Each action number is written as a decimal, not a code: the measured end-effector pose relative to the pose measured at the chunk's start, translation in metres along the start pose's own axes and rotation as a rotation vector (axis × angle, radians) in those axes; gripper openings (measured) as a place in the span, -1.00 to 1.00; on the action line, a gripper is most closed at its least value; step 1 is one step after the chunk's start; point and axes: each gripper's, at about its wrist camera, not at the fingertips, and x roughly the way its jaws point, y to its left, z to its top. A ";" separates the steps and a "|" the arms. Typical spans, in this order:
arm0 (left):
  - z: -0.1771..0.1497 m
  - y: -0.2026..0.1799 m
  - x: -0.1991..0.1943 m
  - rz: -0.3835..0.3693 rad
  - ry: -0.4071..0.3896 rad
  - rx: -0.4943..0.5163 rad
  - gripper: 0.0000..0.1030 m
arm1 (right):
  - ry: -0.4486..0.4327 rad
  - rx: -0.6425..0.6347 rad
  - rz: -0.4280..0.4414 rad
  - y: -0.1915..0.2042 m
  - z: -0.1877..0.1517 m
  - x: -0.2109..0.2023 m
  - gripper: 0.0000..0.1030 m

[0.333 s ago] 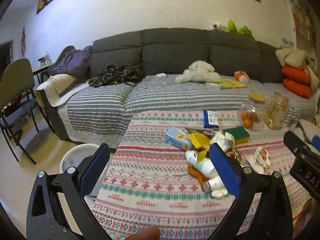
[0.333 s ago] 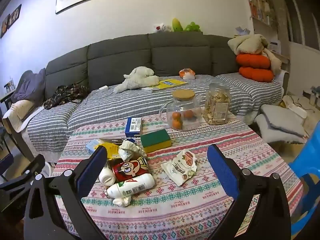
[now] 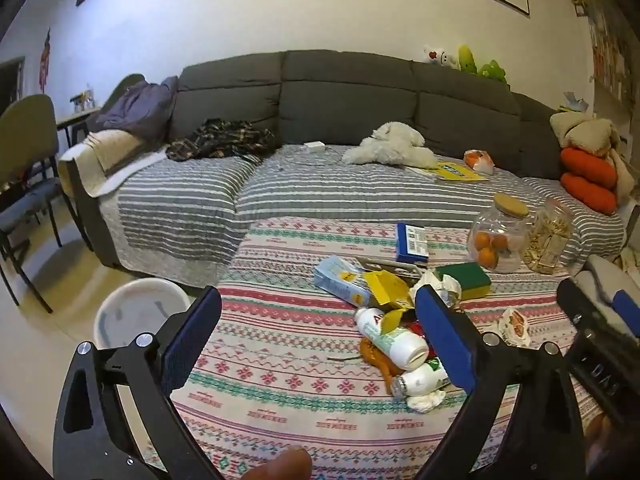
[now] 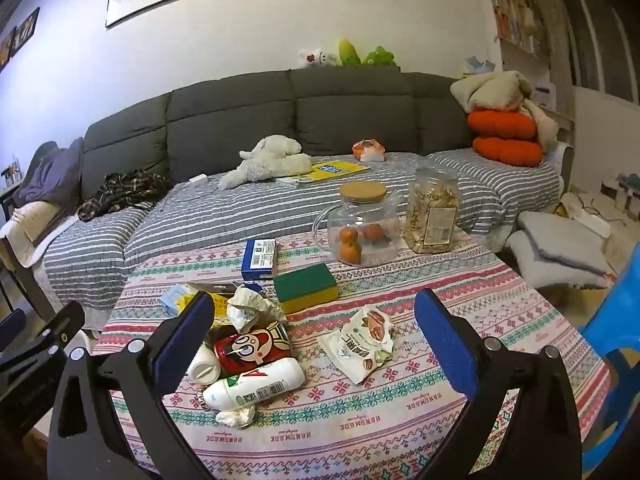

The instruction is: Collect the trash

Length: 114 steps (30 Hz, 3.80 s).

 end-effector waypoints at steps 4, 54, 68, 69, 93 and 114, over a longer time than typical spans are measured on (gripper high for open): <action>-0.001 -0.001 0.003 -0.001 -0.003 -0.015 0.83 | -0.010 -0.015 -0.009 0.002 0.000 0.004 0.88; -0.008 -0.001 0.003 -0.009 0.004 -0.001 0.86 | -0.016 -0.005 0.007 0.004 0.000 -0.003 0.88; -0.008 0.000 0.003 -0.010 0.007 -0.002 0.86 | -0.016 -0.006 0.009 0.005 0.000 -0.003 0.88; -0.008 0.001 0.003 -0.011 0.007 -0.002 0.86 | -0.016 -0.006 0.009 0.005 0.000 -0.003 0.88; -0.013 0.002 0.005 -0.010 0.015 -0.003 0.86 | -0.011 -0.006 0.010 0.005 0.000 -0.002 0.88; -0.012 0.001 0.018 -0.012 0.085 -0.007 0.86 | 0.034 -0.002 -0.004 0.001 -0.004 0.006 0.88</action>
